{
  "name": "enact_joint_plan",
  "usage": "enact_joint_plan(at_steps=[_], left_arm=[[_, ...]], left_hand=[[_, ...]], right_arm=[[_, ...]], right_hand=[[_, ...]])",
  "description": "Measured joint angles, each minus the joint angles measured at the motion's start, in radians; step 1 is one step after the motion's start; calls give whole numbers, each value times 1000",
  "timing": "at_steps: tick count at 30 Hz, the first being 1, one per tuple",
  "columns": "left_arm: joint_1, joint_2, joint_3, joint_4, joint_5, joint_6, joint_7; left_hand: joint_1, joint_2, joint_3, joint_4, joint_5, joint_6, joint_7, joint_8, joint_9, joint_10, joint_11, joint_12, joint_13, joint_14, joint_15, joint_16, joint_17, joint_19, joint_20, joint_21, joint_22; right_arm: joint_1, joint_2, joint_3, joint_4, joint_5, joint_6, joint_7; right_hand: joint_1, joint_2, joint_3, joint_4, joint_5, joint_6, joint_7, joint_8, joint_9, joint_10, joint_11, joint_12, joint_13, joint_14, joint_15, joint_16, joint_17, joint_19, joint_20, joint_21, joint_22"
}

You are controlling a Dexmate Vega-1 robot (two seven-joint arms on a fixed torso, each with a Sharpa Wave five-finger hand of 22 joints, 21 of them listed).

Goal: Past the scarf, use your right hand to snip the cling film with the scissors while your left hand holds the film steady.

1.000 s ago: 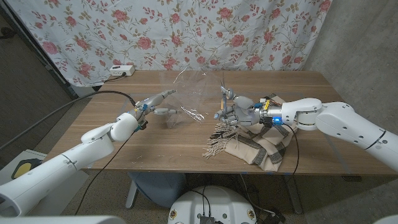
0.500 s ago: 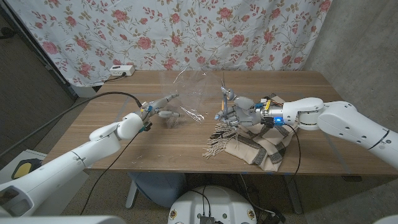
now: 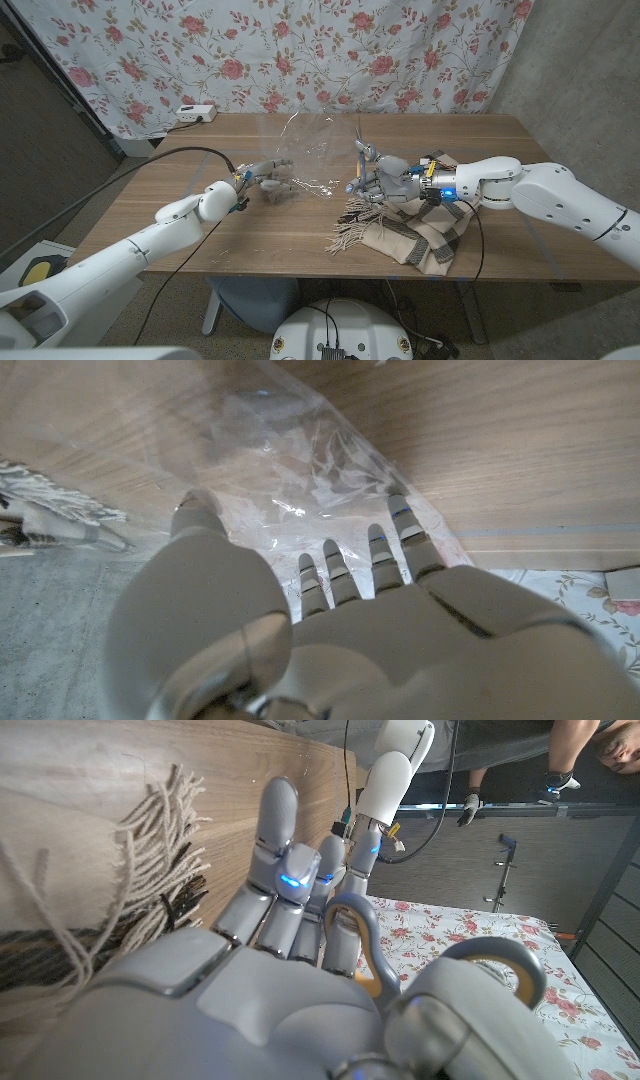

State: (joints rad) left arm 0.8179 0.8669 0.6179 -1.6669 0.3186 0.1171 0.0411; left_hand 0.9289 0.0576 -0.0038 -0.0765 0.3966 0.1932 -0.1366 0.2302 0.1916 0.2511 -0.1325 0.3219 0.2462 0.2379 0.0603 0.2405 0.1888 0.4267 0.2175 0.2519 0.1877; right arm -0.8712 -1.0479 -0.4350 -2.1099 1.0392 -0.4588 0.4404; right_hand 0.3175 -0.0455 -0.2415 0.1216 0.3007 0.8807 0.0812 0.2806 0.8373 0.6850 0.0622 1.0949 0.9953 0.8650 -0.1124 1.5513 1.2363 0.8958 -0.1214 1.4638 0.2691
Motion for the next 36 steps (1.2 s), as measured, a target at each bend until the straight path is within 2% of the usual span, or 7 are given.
enact_joint_plan(at_steps=[5,12,16,21,24,30,36], left_arm=[[-5,-10,9,12,1,8,8],[3,-24,16,26,13,10,52],[18,-38,11,42,22,-2,98],[40,-60,0,71,37,-54,231],[51,-72,-11,80,52,-84,324],[65,-85,-23,86,52,-84,324],[74,-94,-32,86,79,-121,449]], left_hand=[[80,74,49,-31,-51,90,6,22,6,139,-27,54,32,145,-95,44,15,53,-20,15,2],[276,131,206,-78,-165,355,21,106,43,446,-72,261,180,457,-263,201,114,163,-110,84,8],[353,116,244,-79,-208,494,23,162,91,493,-71,379,286,575,-285,257,194,234,-130,136,40],[356,114,259,-57,-208,612,32,225,117,516,-67,393,285,652,-297,242,207,220,-161,162,53],[353,116,261,-54,-208,630,36,230,118,521,-71,388,277,659,-300,232,197,212,-168,166,53],[350,118,266,-50,-208,641,35,236,116,528,-68,384,273,671,-299,224,191,206,-175,174,61],[350,118,268,-52,-208,645,31,236,114,539,-68,384,271,676,-302,217,191,192,-173,174,66]], right_arm=[[-6,-1,4,-3,3,3,-4],[-8,-4,5,-6,7,3,-5],[-8,-5,5,-8,7,-1,-4],[5,-6,-5,-9,7,-22,5],[14,-2,-21,-9,6,-34,12],[14,-2,-21,-9,-3,-58,29],[55,9,-72,-6,-17,-91,49]], right_hand=[[4,4,-3,-3,0,0,0,0,2,3,3,0,-5,0,0,0,0,0,0,0,-4],[11,11,-7,1,-7,0,0,0,4,4,4,8,-2,0,0,0,0,0,0,3,-5],[13,13,-10,-2,-8,0,0,0,4,4,4,8,-4,1,1,0,0,0,0,7,-5],[18,18,-10,-2,-8,2,2,-4,4,4,4,8,-10,2,2,0,0,8,0,7,-9],[18,18,-14,3,-8,2,2,-4,4,4,4,8,-10,2,2,0,0,8,0,7,-9],[22,22,-14,3,-8,2,2,-4,3,2,5,15,-10,2,2,0,0,8,0,7,-9],[26,26,-23,1,-8,2,2,-4,3,1,5,18,-10,3,3,0,0,7,0,7,-9]])
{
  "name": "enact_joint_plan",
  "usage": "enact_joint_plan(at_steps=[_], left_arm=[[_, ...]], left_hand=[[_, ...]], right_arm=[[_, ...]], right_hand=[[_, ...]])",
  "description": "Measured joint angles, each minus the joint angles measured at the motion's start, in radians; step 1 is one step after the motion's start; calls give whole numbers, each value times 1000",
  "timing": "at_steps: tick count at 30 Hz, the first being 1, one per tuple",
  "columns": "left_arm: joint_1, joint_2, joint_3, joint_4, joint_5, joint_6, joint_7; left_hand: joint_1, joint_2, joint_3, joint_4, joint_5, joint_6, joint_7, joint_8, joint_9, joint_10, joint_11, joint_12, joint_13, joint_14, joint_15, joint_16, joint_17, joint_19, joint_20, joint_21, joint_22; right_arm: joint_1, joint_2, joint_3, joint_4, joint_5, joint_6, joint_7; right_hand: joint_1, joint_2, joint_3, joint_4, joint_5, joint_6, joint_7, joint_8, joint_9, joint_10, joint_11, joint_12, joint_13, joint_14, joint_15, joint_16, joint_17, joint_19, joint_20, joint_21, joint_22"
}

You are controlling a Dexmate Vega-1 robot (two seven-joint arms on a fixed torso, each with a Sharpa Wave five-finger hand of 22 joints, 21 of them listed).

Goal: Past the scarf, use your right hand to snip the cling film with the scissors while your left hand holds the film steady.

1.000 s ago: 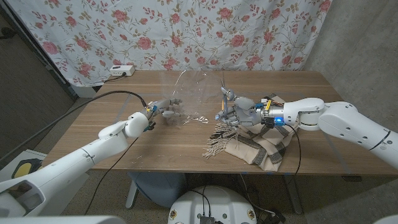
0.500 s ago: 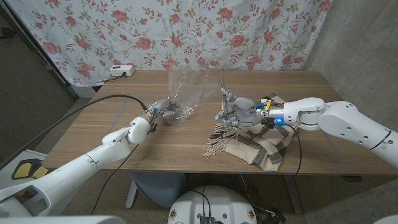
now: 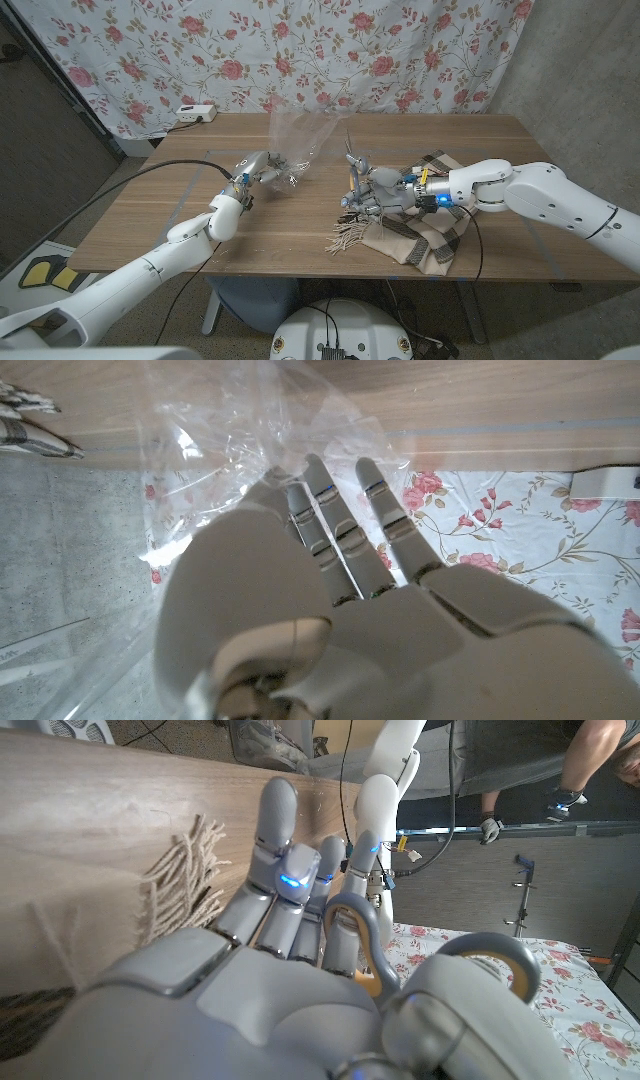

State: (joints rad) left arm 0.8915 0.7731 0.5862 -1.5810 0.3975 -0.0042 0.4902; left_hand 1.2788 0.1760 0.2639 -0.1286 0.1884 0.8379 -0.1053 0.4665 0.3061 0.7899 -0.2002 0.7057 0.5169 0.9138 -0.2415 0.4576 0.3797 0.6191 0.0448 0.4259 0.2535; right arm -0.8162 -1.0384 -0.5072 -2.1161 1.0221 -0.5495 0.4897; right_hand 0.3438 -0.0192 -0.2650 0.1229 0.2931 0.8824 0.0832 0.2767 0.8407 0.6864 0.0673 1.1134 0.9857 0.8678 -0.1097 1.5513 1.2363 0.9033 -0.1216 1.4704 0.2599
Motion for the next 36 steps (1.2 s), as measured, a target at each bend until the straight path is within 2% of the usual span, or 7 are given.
enact_joint_plan(at_steps=[10,12,17,36], left_arm=[[6,-9,-6,-2,11,-10,27],[6,-11,-7,-3,14,-10,34],[5,-16,-8,-4,17,-14,41],[-35,-53,3,11,25,-37,45]], left_hand=[[0,0,1,-1,0,5,5,0,-6,0,0,0,6,7,4,-8,2,-12,2,8,9],[0,0,5,-5,0,5,5,0,-6,0,0,0,8,7,4,-8,3,-12,2,15,9],[0,0,11,0,0,5,5,0,-9,0,0,0,13,11,8,-15,4,-12,2,16,13],[-14,8,21,10,0,2,2,-6,-19,-4,-3,-3,23,17,4,-36,4,-28,0,31,19]], right_arm=[[17,0,-22,-3,-13,-32,16],[18,-4,-26,-8,-15,-34,18],[16,-11,-27,-15,-19,-34,20],[-4,-29,-30,-39,-29,-26,28]], right_hand=[[8,0,-4,4,0,0,0,0,5,-2,-1,0,-3,1,1,0,0,0,0,0,-5],[8,0,-4,4,-5,2,2,-7,4,-5,2,0,-2,1,1,0,0,0,0,0,-5],[12,4,-12,2,-5,3,3,-7,5,-7,4,0,-7,1,1,-6,0,0,0,0,-5],[17,9,-19,3,-8,1,5,-11,10,-12,2,8,-13,-1,-1,-6,0,0,0,5,-4]])
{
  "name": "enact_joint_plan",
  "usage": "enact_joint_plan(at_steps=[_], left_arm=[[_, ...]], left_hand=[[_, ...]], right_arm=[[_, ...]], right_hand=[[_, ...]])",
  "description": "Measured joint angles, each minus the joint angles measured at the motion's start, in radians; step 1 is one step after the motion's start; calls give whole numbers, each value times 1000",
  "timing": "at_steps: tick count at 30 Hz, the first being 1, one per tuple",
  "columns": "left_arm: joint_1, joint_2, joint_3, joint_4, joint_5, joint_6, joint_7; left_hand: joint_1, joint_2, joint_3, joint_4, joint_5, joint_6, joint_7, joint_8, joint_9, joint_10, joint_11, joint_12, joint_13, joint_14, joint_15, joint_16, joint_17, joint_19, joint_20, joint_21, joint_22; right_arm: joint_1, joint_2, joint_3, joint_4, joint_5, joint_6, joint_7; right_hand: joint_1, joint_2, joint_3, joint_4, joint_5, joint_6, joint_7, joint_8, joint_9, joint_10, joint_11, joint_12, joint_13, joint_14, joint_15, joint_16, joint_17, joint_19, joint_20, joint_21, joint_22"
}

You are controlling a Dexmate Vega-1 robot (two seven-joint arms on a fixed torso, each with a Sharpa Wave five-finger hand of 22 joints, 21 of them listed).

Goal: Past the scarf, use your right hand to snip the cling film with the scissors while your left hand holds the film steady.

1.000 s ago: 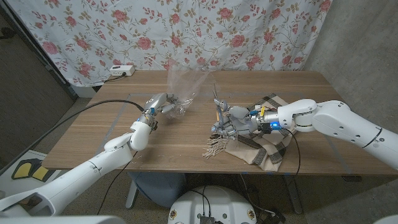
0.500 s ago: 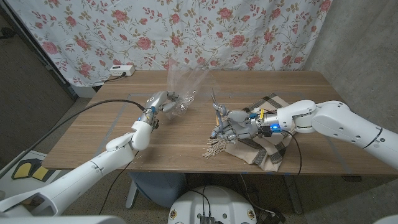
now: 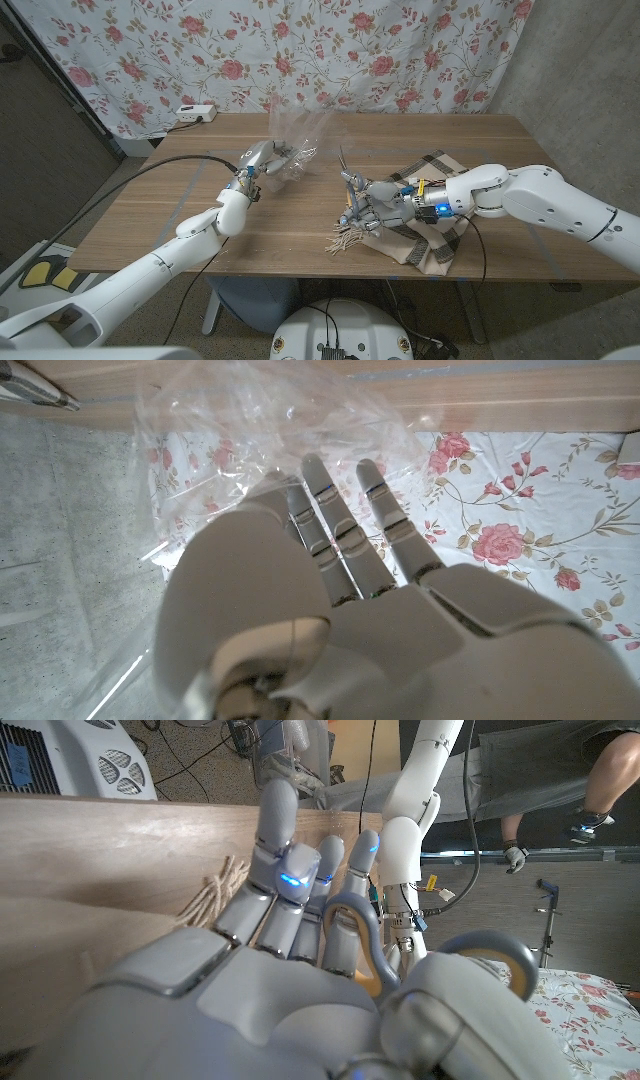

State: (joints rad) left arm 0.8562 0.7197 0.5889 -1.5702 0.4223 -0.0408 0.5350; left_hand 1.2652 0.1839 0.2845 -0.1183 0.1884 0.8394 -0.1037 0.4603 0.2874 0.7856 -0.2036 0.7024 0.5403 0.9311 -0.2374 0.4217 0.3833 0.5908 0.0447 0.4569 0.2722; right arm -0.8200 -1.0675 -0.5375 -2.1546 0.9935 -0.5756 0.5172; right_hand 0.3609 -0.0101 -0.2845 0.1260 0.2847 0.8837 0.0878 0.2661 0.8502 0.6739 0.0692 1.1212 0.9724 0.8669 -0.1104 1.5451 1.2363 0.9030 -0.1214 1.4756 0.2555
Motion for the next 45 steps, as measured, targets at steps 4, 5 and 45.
enact_joint_plan(at_steps=[4,5,45], left_arm=[[-10,-11,5,4,3,-2,0],[-14,-14,8,5,5,-4,0],[-141,-123,96,87,38,-69,-28]], left_hand=[[0,0,4,4,0,0,0,-3,-1,0,0,0,3,0,0,0,4,-7,3,5,5],[0,0,6,2,0,0,0,-6,-3,0,0,-1,4,0,0,0,4,-7,3,6,5],[-17,-17,23,-16,-8,36,0,-28,-37,36,3,28,35,52,-2,4,64,-43,0,50,23]], right_arm=[[-1,-2,-2,-2,-3,3,5],[-2,-2,-3,-3,-4,4,7],[80,38,-91,-29,-108,-51,50]], right_hand=[[0,0,-3,3,0,0,0,0,-3,-1,-1,0,2,0,0,0,0,0,0,0,-4],[0,0,-4,4,0,0,0,0,-3,-3,0,0,4,0,0,0,0,0,0,0,-5],[19,-11,-32,4,-3,-11,10,-19,-3,-20,12,9,-14,-23,9,-16,-7,0,0,0,-19]])
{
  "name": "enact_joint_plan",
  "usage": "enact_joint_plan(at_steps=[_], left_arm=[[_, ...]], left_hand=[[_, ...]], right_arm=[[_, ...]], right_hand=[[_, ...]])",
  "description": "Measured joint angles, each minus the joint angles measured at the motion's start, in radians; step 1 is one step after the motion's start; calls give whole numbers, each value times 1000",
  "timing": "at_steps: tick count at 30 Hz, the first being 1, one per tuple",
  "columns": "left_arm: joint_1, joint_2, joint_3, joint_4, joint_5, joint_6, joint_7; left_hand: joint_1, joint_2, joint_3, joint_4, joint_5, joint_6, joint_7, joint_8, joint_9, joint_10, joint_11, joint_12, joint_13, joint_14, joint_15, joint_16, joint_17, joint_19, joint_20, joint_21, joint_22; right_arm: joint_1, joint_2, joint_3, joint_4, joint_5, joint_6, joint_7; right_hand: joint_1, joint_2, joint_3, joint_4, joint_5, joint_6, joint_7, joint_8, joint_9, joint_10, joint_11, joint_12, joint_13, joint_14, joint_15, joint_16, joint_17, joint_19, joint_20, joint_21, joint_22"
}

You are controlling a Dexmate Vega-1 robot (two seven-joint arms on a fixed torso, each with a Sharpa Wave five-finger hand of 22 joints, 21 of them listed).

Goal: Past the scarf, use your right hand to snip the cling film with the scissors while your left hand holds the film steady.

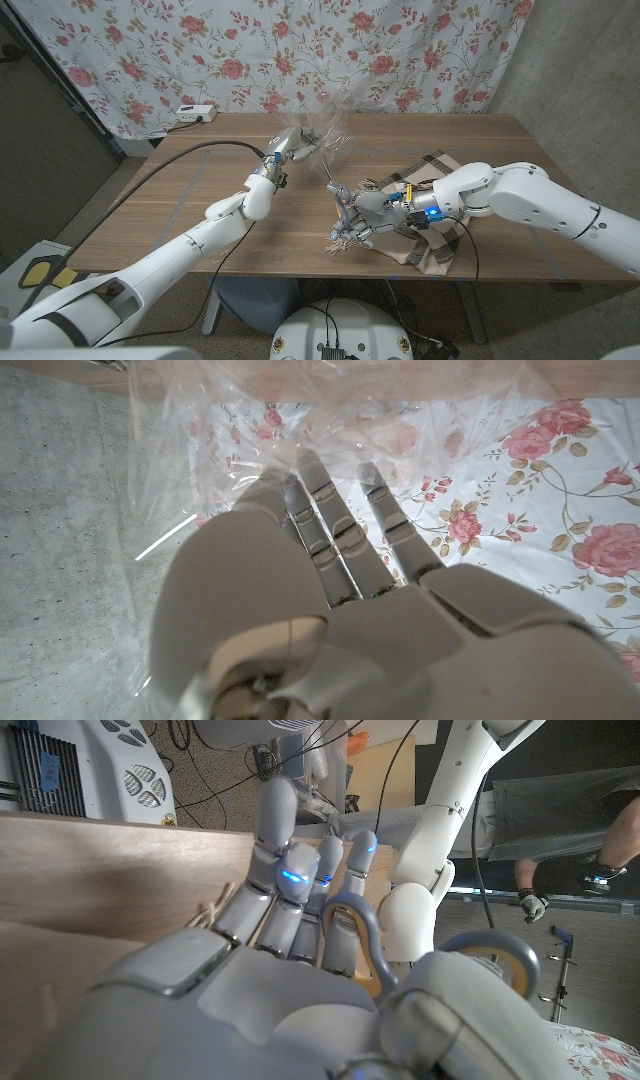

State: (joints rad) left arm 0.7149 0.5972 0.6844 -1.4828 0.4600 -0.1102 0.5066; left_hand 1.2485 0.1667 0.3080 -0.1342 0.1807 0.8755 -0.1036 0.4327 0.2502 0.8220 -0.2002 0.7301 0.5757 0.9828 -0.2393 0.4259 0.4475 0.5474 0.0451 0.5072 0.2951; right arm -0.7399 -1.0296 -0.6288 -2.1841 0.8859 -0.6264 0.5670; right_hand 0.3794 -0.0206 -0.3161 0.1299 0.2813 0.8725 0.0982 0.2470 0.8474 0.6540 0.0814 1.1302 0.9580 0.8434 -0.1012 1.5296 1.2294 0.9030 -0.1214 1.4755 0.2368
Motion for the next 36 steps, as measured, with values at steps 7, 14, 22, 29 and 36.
enact_joint_plan(at_steps=[7,14,22,29,36], left_arm=[[-7,-3,13,5,15,-8,-1],[-7,1,19,5,24,-10,-4],[-2,10,21,3,31,-11,-9],[0,14,22,3,33,-13,-12],[0,15,25,3,39,-17,-15]], left_hand=[[0,0,3,-3,4,7,0,-1,-5,0,0,0,6,0,0,2,15,-12,1,0,4],[0,0,0,-8,12,19,-2,-7,-9,4,3,5,11,0,0,8,28,-18,-1,8,5],[-4,-4,4,-12,16,20,-2,-13,-13,7,7,8,13,-5,4,16,42,-27,6,8,5],[-5,-5,4,-12,16,23,-5,-13,-14,7,7,8,22,-11,4,16,55,-30,8,16,5],[-5,-6,0,-16,16,32,-4,-19,-18,7,7,14,27,-11,4,23,65,-35,3,16,5]], right_arm=[[17,5,-6,1,-9,-20,-7],[25,2,-6,1,-10,-36,-25],[29,-6,5,1,-8,-53,-46],[35,-13,13,1,-5,-71,-63],[42,-16,14,0,-5,-84,-71]], right_hand=[[0,0,-4,4,0,-4,0,0,0,-7,4,3,0,0,0,0,-2,0,0,0,0],[0,0,-4,4,0,-5,2,0,0,-9,2,7,-1,-2,-2,0,-3,0,0,0,0],[0,0,-4,4,0,-6,2,-8,3,-10,0,10,-5,-2,-2,-8,-8,0,0,0,-5],[0,0,-4,4,0,-6,2,-9,3,-10,0,10,-8,-2,-2,-8,-7,0,0,0,-5],[0,0,-8,8,0,-11,4,-9,3,-18,4,10,-7,-2,-2,-13,-5,0,0,0,-5]])
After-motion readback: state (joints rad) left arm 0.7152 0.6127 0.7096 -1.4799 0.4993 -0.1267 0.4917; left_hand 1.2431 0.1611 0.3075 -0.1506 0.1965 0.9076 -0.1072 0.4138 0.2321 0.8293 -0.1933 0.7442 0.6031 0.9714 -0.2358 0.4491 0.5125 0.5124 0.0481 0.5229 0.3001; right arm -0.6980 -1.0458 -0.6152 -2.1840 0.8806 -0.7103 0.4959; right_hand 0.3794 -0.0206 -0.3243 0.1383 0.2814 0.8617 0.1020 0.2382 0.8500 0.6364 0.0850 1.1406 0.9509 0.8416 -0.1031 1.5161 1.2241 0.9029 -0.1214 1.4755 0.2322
